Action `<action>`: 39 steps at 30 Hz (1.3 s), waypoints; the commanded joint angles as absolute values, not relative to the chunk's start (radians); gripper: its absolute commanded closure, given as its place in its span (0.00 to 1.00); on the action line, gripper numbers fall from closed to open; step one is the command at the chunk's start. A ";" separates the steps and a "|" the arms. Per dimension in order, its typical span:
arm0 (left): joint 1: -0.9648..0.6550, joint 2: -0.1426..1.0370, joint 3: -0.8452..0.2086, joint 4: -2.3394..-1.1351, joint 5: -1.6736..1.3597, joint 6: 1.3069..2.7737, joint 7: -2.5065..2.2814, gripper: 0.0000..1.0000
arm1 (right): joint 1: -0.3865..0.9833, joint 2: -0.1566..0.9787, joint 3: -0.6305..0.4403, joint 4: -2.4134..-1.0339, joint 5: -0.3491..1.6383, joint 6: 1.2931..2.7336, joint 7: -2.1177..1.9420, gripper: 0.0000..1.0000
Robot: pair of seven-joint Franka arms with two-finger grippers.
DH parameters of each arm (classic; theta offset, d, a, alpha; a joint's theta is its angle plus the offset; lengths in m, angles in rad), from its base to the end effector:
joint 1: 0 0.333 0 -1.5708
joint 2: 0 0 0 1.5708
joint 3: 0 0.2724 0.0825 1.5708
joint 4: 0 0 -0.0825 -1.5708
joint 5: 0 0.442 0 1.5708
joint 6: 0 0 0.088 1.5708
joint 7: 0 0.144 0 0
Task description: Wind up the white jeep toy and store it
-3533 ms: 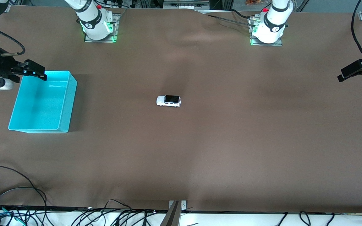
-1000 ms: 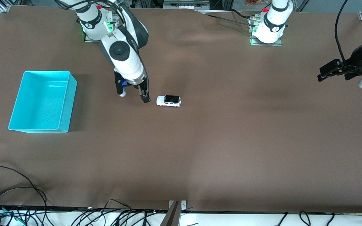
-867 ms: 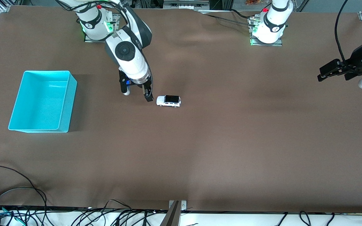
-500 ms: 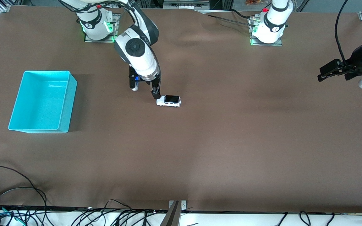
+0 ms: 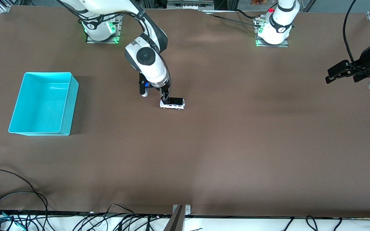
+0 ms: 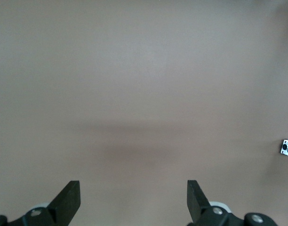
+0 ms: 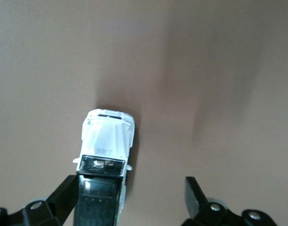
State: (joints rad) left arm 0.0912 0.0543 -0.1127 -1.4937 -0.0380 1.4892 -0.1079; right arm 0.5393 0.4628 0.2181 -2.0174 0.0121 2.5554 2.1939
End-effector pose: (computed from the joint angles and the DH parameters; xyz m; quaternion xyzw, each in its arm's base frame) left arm 0.6162 -0.0176 0.5445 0.9984 0.0422 -0.0306 0.0201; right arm 0.4549 0.4403 0.1119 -0.7393 0.6701 0.0471 0.0473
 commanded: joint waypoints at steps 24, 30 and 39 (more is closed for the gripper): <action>0.089 0.074 -0.112 -1.454 -0.060 1.477 -0.087 0.00 | 0.623 0.568 0.141 -1.898 0.018 2.556 2.207 0.00; 0.089 0.074 -0.110 -1.450 -0.060 1.477 -0.087 0.00 | 0.635 0.571 0.135 -1.898 0.025 2.556 2.209 0.00; 0.089 0.074 -0.110 -1.450 -0.060 1.477 -0.087 0.00 | 0.638 0.606 0.135 -1.879 0.018 2.571 2.220 0.00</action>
